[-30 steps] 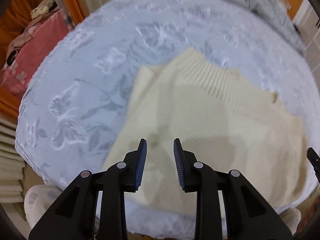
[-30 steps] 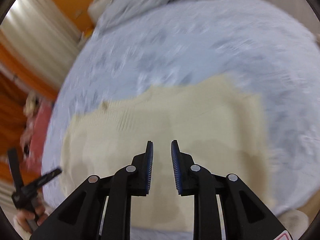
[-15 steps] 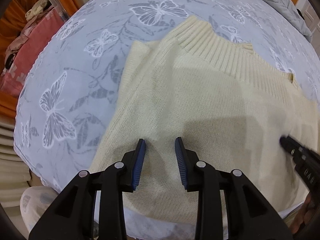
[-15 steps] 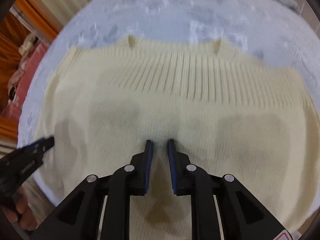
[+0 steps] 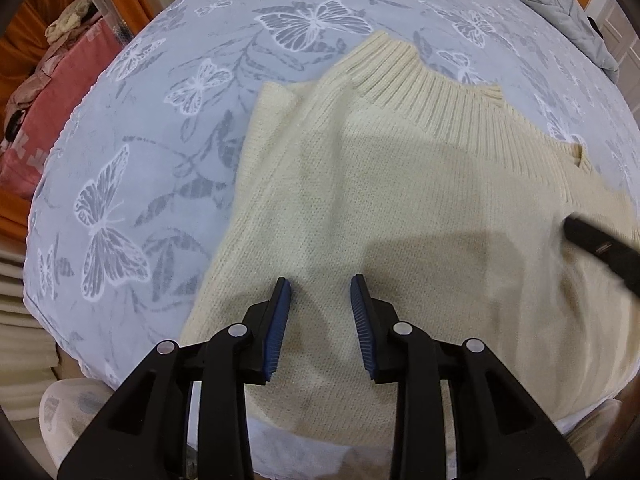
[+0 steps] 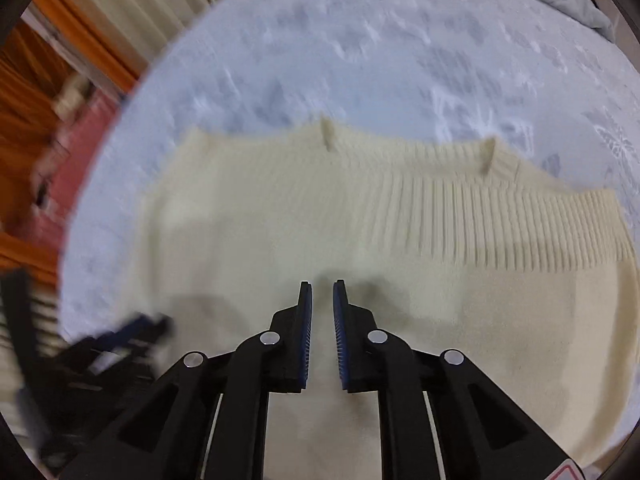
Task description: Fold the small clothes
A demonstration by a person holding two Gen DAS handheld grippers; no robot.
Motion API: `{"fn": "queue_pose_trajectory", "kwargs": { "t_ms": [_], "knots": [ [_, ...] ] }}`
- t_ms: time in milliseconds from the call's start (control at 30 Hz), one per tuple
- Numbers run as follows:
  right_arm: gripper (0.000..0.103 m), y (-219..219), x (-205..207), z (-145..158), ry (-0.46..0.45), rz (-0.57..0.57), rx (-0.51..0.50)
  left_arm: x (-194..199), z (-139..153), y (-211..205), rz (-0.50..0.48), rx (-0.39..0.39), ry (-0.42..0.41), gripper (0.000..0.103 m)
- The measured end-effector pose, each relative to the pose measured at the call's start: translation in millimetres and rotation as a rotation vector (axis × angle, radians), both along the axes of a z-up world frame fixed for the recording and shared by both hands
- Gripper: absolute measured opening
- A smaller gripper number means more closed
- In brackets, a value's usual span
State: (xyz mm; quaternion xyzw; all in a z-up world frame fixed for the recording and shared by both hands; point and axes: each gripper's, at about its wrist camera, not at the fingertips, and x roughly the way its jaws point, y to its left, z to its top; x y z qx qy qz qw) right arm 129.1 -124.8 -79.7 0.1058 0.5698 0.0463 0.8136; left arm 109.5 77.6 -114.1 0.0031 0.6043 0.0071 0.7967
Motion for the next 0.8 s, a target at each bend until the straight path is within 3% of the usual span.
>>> {"fn": "queue_pose_trajectory", "kwargs": {
  "t_ms": [67, 133, 200, 300, 367, 433, 500, 567, 600, 633, 700, 800],
  "knots": [
    [0.011, 4.4, 0.7, -7.5, 0.026, 0.007, -0.014, -0.9, -0.8, -2.2, -0.003, 0.012, -0.006, 0.031],
    [0.009, 6.7, 2.7, -39.6, 0.113, 0.037, -0.063, -1.0, -0.9, -5.2, -0.009, 0.030, -0.006, 0.031],
    [0.009, 9.1, -1.6, -34.3, 0.091, 0.022, -0.050, -0.4, 0.3, -3.9, -0.007, 0.022, -0.001, 0.031],
    [0.010, -7.0, -16.2, -6.6, 0.021, -0.012, 0.027, -5.7, 10.8, 12.9, 0.045, -0.068, -0.010, 0.031],
    [0.010, -37.5, -39.6, 13.5, -0.054, -0.049, -0.029, -16.6, 22.3, 34.6, 0.097, -0.104, -0.043, 0.031],
    [0.010, -77.9, -67.4, 21.3, -0.070, -0.111, -0.063, -27.0, 25.6, 55.2, 0.143, -0.112, -0.041, 0.031],
    [0.013, -134.3, -106.0, 17.8, -0.033, -0.253, -0.073, -37.3, 20.9, 76.5, 0.198, -0.144, -0.015, 0.033],
    [0.017, -172.7, -136.1, 2.6, 0.036, -0.381, -0.074, -46.8, 9.2, 93.7, 0.250, -0.207, 0.021, 0.042],
    [0.008, -190.3, -148.6, -12.6, 0.086, -0.433, -0.071, -52.2, -1.6, 100.7, 0.293, -0.252, 0.050, 0.044],
    [0.001, -203.2, -157.9, -28.8, 0.117, -0.457, -0.046, -54.2, -6.7, 102.3, 0.314, -0.278, 0.064, 0.049],
    [0.000, -215.2, -169.9, -39.7, 0.061, -0.478, 0.052, -57.5, -16.6, 100.7, 0.347, -0.328, 0.080, 0.050],
    [0.002, -213.5, -162.5, -38.8, 0.063, -0.510, 0.078, -56.6, -14.7, 95.9, 0.359, -0.310, 0.079, 0.051]
  ]
}}
